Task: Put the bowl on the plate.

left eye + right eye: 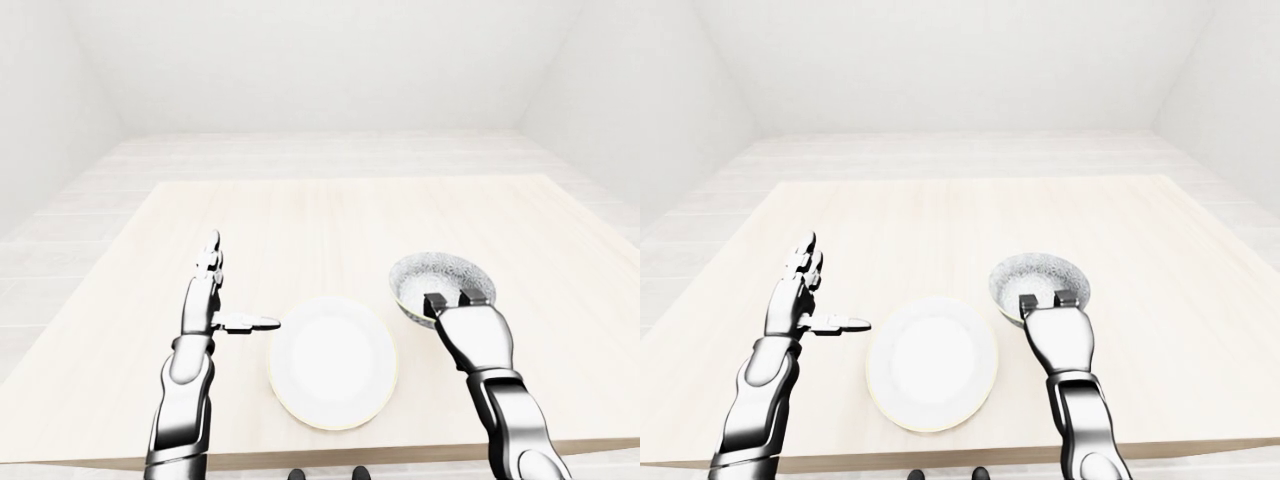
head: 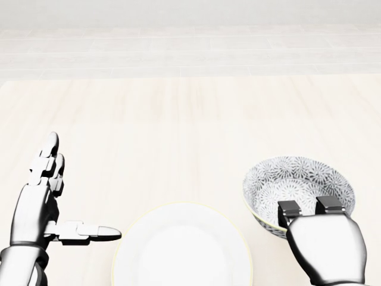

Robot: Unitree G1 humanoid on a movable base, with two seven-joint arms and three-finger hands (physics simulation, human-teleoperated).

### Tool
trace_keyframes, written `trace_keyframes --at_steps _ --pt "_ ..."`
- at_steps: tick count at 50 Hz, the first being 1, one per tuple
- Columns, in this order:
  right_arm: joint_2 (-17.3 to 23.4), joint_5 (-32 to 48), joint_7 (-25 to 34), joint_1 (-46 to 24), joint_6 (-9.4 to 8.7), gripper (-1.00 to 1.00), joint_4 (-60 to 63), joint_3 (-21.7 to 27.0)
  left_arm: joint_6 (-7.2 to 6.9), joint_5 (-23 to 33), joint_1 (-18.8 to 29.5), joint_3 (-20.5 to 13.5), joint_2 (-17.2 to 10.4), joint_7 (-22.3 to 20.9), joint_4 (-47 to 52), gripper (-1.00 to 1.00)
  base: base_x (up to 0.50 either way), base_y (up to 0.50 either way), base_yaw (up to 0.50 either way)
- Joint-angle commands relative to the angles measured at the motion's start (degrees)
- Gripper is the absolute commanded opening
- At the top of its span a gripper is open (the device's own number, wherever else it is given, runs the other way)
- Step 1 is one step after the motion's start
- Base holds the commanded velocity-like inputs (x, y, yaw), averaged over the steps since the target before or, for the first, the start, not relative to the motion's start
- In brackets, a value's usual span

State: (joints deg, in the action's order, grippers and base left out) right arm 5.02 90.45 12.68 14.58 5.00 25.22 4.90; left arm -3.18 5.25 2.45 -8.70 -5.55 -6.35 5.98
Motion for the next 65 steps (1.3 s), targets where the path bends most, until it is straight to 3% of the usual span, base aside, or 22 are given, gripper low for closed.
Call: trace_keyframes --at_steps 1,15,23,36,56,65 --pt "-1.25 2.91 -1.10 -0.14 0.00 -0.77 3.76 -5.17 -0.02 0.08 -0.11 -0.24 -0.03 0.00 0.24 1.00 0.00 0.00 0.00" --pt "-2.17 5.27 -1.74 0.75 0.00 -0.77 5.79 -13.49 -0.19 0.11 -0.18 -0.50 -0.16 -0.21 0.74 1.00 0.00 0.00 0.00" --pt "-1.71 6.26 -2.71 2.56 0.00 -0.78 6.90 -18.33 0.68 0.25 -0.41 -0.43 -0.03 -0.05 0.15 1.00 0.00 0.00 0.00" --pt "0.26 8.35 -5.33 3.48 -2.24 -0.77 4.70 -26.45 -0.21 0.12 -1.56 -1.08 -0.22 -0.52 2.45 1.00 0.00 0.00 0.00" --pt "2.08 7.36 -7.15 2.54 -4.24 -0.77 1.50 -30.65 -0.27 0.57 -1.16 -1.35 -0.27 -0.59 2.17 1.00 0.00 0.00 0.00" --pt "1.78 7.68 -8.25 1.58 -4.46 -0.77 -1.48 -32.53 1.45 0.29 -2.30 -2.37 -0.65 -1.03 0.88 1.00 0.00 0.00 0.00"
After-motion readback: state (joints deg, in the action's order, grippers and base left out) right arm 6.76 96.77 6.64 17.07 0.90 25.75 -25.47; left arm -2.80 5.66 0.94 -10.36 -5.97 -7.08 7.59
